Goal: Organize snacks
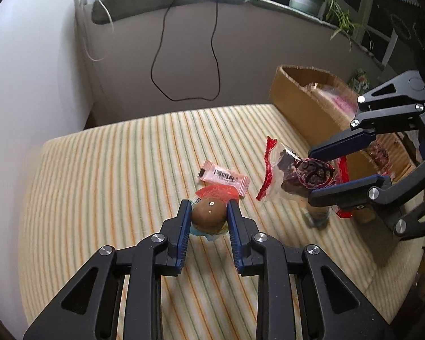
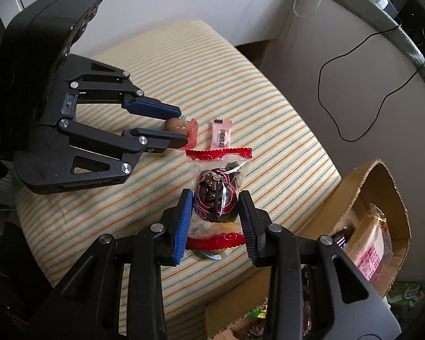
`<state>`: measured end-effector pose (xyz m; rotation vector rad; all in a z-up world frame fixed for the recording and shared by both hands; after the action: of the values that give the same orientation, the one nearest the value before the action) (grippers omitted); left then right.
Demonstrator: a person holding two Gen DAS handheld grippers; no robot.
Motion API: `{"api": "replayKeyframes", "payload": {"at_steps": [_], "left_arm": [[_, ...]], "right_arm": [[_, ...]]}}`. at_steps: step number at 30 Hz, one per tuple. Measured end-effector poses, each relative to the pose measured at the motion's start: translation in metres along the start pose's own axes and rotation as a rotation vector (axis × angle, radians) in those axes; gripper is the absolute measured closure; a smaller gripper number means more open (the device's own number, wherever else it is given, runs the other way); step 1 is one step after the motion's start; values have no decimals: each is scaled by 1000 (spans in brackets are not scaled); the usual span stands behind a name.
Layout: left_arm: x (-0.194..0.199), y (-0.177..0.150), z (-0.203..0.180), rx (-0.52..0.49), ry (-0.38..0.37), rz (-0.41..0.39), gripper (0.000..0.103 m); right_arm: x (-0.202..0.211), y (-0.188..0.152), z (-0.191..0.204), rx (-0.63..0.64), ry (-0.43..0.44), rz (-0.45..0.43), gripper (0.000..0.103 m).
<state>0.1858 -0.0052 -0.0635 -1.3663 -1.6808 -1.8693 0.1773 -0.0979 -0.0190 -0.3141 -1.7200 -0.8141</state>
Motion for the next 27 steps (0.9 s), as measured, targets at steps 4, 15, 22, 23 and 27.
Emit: {"api": "replayKeyframes", "payload": {"at_steps": [4, 15, 22, 23, 27], "left_arm": [[18, 7, -8, -4, 5, -32, 79], [26, 40, -66, -65, -36, -86, 79], [14, 58, -111, -112, -82, -91, 79], [12, 61, -116, -117, -87, -91, 79], [4, 68, -137, -138, -109, -87, 79]], "right_arm": [[21, -6, -7, -27, -4, -45, 68], [86, -44, -67, -187, -72, -162, 68], [90, -76, -125, -300, -120, -171, 68], [90, -81, -130, -313, -125, -171, 68], [89, -100, -159, -373, -143, -170, 68]]}}
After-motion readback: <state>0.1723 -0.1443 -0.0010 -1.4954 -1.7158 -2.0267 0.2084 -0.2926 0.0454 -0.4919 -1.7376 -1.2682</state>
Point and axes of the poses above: each gripper's, at about its wrist camera, not at the fingertips, and x roughly against the way its jaws point, z to its left, y to its top, the point moved 1 cm from there along -x, roughly the way its jaws point, and after that the axes turned 2 degrees about -y, right-handed, at the moved point
